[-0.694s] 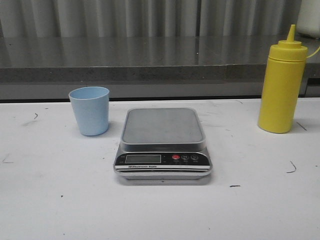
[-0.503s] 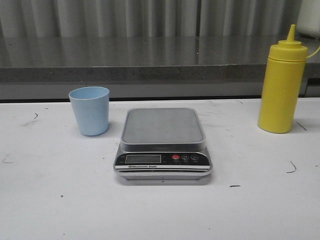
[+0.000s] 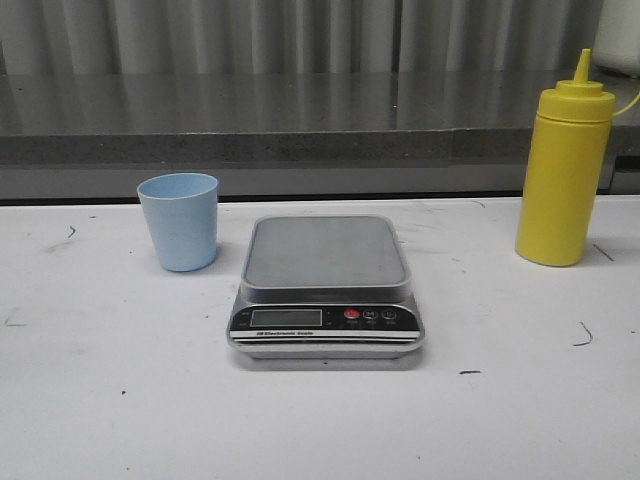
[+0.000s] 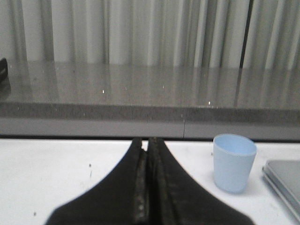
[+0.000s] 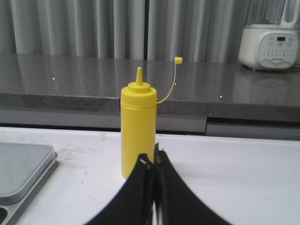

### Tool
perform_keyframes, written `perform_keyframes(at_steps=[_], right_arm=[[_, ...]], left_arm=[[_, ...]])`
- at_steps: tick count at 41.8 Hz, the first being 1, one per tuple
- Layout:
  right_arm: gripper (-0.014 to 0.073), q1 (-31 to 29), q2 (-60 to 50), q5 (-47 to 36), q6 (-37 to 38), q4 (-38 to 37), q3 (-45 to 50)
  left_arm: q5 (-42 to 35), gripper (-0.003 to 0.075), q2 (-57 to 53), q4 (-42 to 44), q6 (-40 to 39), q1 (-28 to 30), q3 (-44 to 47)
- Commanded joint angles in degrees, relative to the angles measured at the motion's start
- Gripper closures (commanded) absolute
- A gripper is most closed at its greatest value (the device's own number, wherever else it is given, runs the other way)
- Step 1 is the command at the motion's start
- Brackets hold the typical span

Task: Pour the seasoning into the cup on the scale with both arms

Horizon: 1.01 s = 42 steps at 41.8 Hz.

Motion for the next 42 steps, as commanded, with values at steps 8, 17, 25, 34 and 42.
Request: perform_keyframes(at_steps=[8,17,25,34,42], right_arm=[[0.0661,-0.3,-0.3,6.4,-0.4,0.0,-12.7],[0.0661,-0.3,8.0,21.0,-1.0,-0.6,-27.3],[0.0661,-0.3,18.4,31.4,-1.0,-0.6,-34.3],[0.0661,-0.3,27.0,32.5,-1.0,-0.6,-33.9],[0.0626,-0.3,32.4,33.1,-1.0,-0.6,-33.9]], left_arm=[[1.0,0.074,0.7,-0.4,0.0,0.1,-12.0],[15.8,0.074,11.3,-0.4,0.0,0.1,-29.5],[24.7,0.074,21.2,-0.4,0.0,0.1,-36.8],[24.6,0.074,27.6,-0.4,0.0,0.1,-35.4],[24.8,0.074,31.8,-0.5,0.0,0.1,-34.0]])
